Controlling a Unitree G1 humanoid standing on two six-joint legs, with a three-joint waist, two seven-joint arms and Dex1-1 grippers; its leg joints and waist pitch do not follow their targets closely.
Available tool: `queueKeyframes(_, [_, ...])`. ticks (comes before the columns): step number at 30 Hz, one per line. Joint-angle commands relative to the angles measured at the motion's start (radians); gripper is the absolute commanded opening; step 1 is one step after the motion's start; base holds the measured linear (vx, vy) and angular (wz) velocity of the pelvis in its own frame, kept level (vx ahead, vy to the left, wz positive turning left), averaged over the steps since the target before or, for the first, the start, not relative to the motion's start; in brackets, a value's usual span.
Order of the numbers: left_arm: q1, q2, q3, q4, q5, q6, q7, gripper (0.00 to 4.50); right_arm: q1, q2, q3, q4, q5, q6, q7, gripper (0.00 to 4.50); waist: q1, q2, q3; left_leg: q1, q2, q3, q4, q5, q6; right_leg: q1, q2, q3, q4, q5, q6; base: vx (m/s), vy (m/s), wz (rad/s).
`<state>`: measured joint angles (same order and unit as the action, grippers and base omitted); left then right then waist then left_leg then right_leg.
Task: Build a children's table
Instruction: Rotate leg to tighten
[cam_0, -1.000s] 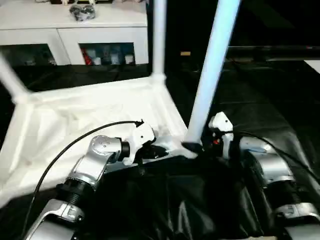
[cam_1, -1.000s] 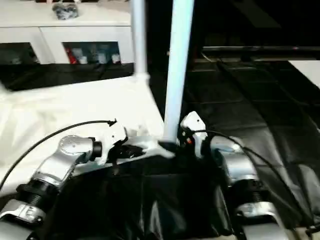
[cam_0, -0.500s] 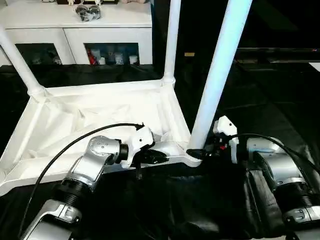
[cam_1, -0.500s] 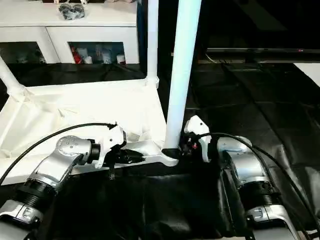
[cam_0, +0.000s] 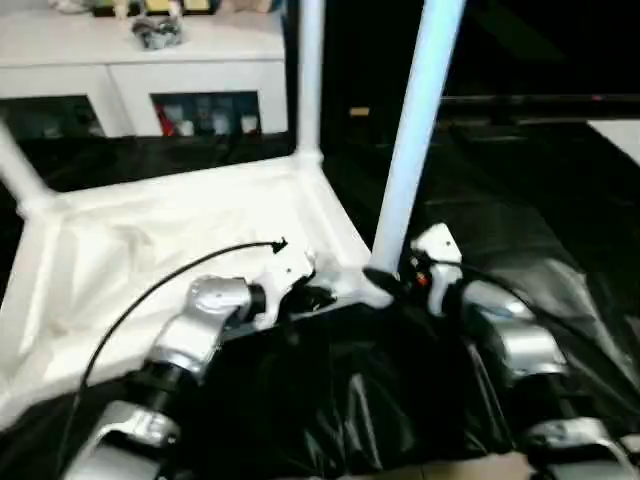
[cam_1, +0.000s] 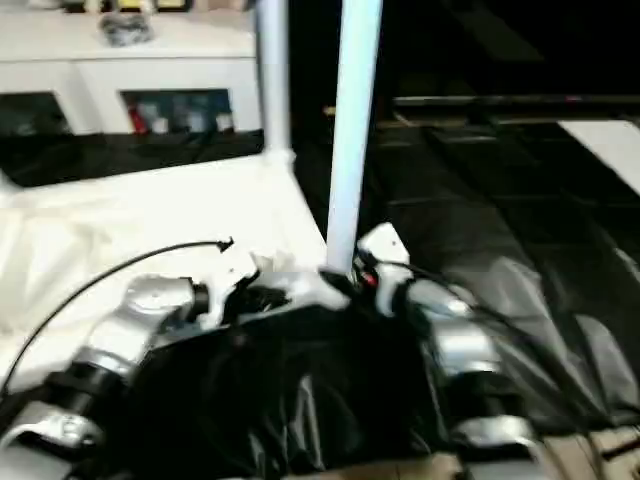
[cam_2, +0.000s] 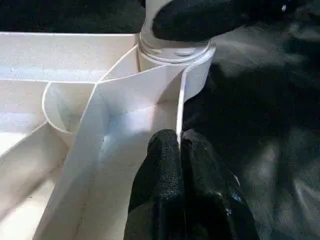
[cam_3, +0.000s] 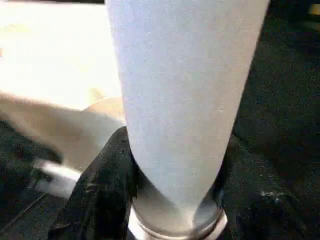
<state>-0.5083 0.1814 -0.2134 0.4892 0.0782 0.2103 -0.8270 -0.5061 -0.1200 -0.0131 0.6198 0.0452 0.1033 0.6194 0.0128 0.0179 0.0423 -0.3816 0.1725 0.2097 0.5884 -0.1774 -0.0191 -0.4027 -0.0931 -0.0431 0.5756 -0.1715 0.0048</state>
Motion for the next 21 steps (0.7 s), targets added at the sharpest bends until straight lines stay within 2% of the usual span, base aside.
queueKeyframes(1, [-0.070, -0.094, -0.028, -0.036, -0.002, -0.007, 0.100, 0.00, 0.006, 0.136, 0.101, 0.098, -0.008, 0.033, -0.026, 1.95, -0.008, -0.007, -0.042, 0.032, 0.054, -0.050, -0.090, -0.489, -0.047, 0.007, -0.059, 0.024, -0.097, -0.585, -0.123, 0.000, 0.000, 0.00])
queueKeyframes(3, [-0.070, -0.113, -0.029, -0.039, 0.003, 0.001, 0.123, 0.00, -0.015, 0.163, 0.096, 0.128, -0.021, 0.023, -0.078, 1.95, -0.011, -0.006, -0.041, 0.034, 0.052, -0.052, -0.087, -0.510, -0.046, 0.004, -0.059, 0.022, -0.103, -0.616, -0.108, 0.000, 0.000, 0.00])
queueKeyframes(4, [-0.069, -0.123, -0.031, -0.042, 0.003, 0.004, 0.129, 0.00, -0.027, 0.175, 0.096, 0.142, -0.029, 0.014, -0.098, 1.95, -0.014, -0.003, -0.040, 0.033, 0.051, -0.054, -0.088, -0.520, -0.045, 0.004, -0.059, 0.020, -0.106, -0.623, -0.103, 0.000, 0.000, 0.00])
queueKeyframes(5, [-0.067, -0.130, -0.036, -0.045, 0.004, 0.005, 0.132, 0.00, -0.036, 0.182, 0.099, 0.150, -0.033, 0.000, -0.105, 1.95, -0.014, 0.004, -0.040, 0.035, 0.052, -0.056, -0.090, -0.537, -0.048, 0.003, -0.057, 0.017, -0.109, -0.619, -0.099, 0.000, 0.000, 0.00])
queueKeyframes(6, [-0.066, -0.135, -0.042, -0.046, 0.005, 0.004, 0.131, 0.00, -0.043, 0.187, 0.098, 0.155, -0.033, -0.014, -0.103, 1.95, -0.016, 0.005, -0.042, 0.034, 0.051, -0.057, -0.091, -0.539, -0.048, 0.006, -0.057, 0.016, -0.108, -0.606, -0.099, 0.000, 0.000, 0.00])
queueKeyframes(7, [-0.066, -0.137, -0.046, -0.047, 0.006, 0.003, 0.130, 0.00, -0.045, 0.188, 0.098, 0.157, -0.031, -0.023, -0.098, 2.51, -0.016, 0.003, -0.042, 0.030, 0.052, -0.058, -0.095, -0.543, -0.046, 0.010, -0.056, 0.014, -0.107, -0.585, -0.101, 0.000, 0.000, 0.00])
queueKeyframes(8, [-0.066, -0.137, -0.046, -0.047, 0.006, 0.003, 0.129, 0.00, -0.045, 0.188, 0.096, 0.157, -0.029, -0.024, -0.095, 2.65, -0.016, 0.003, -0.042, 0.030, 0.052, -0.058, -0.095, -0.543, -0.046, 0.010, -0.056, 0.014, -0.107, -0.585, -0.101, 0.000, 0.000, 0.00])
queueKeyframes(9, [-0.063, -0.135, -0.047, -0.050, 0.008, 0.002, 0.121, 0.00, -0.043, 0.186, 0.079, 0.152, -0.008, -0.023, -0.067, 2.65, -0.016, 0.012, -0.045, 0.031, 0.053, -0.059, -0.098, -0.546, -0.048, 0.012, -0.054, 0.014, -0.104, -0.528, -0.116, 0.000, 0.000, 0.00])
queueKeyframes(11, [-0.061, -0.126, -0.046, -0.053, 0.007, -0.005, 0.103, 0.00, -0.040, 0.175, 0.069, 0.145, 0.002, -0.022, -0.043, 2.71, -0.015, 0.012, -0.045, 0.030, 0.055, -0.056, -0.099, -0.544, -0.046, 0.012, -0.053, 0.016, -0.098, -0.466, -0.143, 0.000, 0.000, 0.00])
queueKeyframes(12, [-0.060, -0.118, -0.046, -0.054, 0.006, -0.012, 0.094, 0.00, -0.038, 0.164, 0.072, 0.142, -0.002, -0.027, -0.034, 3.02, -0.015, 0.012, -0.045, 0.030, 0.055, -0.056, -0.099, -0.544, -0.046, 0.012, -0.053, 0.016, -0.098, -0.466, -0.143, 0.000, 0.000, 0.00])
queueKeyframes(13, [-0.059, -0.107, -0.044, -0.054, 0.003, -0.024, 0.079, 0.00, -0.036, 0.147, 0.077, 0.139, -0.012, -0.039, -0.026, 3.11, -0.013, 0.012, -0.046, 0.031, 0.054, -0.052, -0.097, -0.535, -0.044, 0.012, -0.054, 0.019, -0.096, -0.444, -0.157, 0.000, 0.000, 0.00])
queueKeyframes(14, [-0.056, -0.093, -0.041, -0.054, -0.003, -0.038, 0.059, 0.00, -0.035, 0.127, 0.080, 0.136, -0.017, -0.046, -0.013, 3.14, -0.012, 0.012, -0.047, 0.031, 0.054, -0.051, -0.097, -0.529, -0.042, 0.013, -0.054, 0.020, -0.096, -0.439, -0.160, 0.000, 0.000, 0.00])
queueKeyframes(15, [-0.053, -0.083, -0.038, -0.056, -0.007, -0.043, 0.047, 0.00, -0.035, 0.115, 0.081, 0.137, -0.018, -0.048, -0.001, 3.16, -0.013, 0.016, -0.048, 0.030, 0.054, -0.050, -0.096, -0.519, -0.040, 0.015, -0.054, 0.021, -0.094, -0.416, -0.167, 0.000, 0.000, 0.00])
queueKeyframes(16, [-0.053, -0.082, -0.038, -0.056, -0.008, -0.043, 0.045, 0.00, -0.035, 0.113, 0.081, 0.137, -0.018, -0.048, 0.000, 3.16, -0.013, 0.014, -0.047, 0.029, 0.054, -0.050, -0.097, -0.513, -0.037, 0.016, -0.054, 0.021, -0.093, -0.409, -0.170, 0.000, 0.000, 0.00])
queueKeyframes(17, [-0.042, -0.057, -0.034, -0.063, -0.021, -0.057, 0.007, 0.00, -0.033, 0.079, 0.086, 0.132, -0.023, -0.055, 0.033, 3.16, -0.010, 0.030, -0.048, 0.029, 0.054, -0.049, -0.096, -0.494, -0.033, 0.019, -0.055, 0.022, -0.088, -0.383, -0.182, 0.000, 0.000, 0.00])
queueKeyframes(18, [-0.041, -0.054, -0.034, -0.064, -0.024, -0.058, 0.001, 0.00, -0.033, 0.074, 0.087, 0.131, -0.023, -0.056, 0.039, 3.16, -0.012, 0.022, -0.049, 0.030, 0.054, -0.047, -0.096, -0.492, -0.032, 0.019, -0.052, 0.021, -0.091, -0.377, -0.183, 0.000, 0.000, 0.00])
queueKeyframes(19, [-0.036, -0.044, -0.031, -0.068, -0.031, -0.060, -0.016, 0.00, -0.032, 0.059, 0.090, 0.128, -0.025, -0.058, 0.055, 3.16, -0.012, 0.020, -0.052, 0.025, 0.054, -0.046, -0.094, -0.467, -0.024, 0.025, -0.053, 0.022, -0.085, -0.343, -0.195, 0.000, 0.000, 0.00])
queueKeyframes(21, [-0.028, -0.020, -0.030, -0.076, -0.045, -0.078, -0.062, 0.00, -0.031, 0.026, 0.089, 0.119, -0.019, -0.057, 0.097, 3.16, -0.011, 0.023, -0.054, 0.022, 0.054, -0.043, -0.092, -0.431, -0.011, 0.028, -0.053, 0.022, -0.081, -0.307, -0.210, 0.000, 0.000, 0.00])
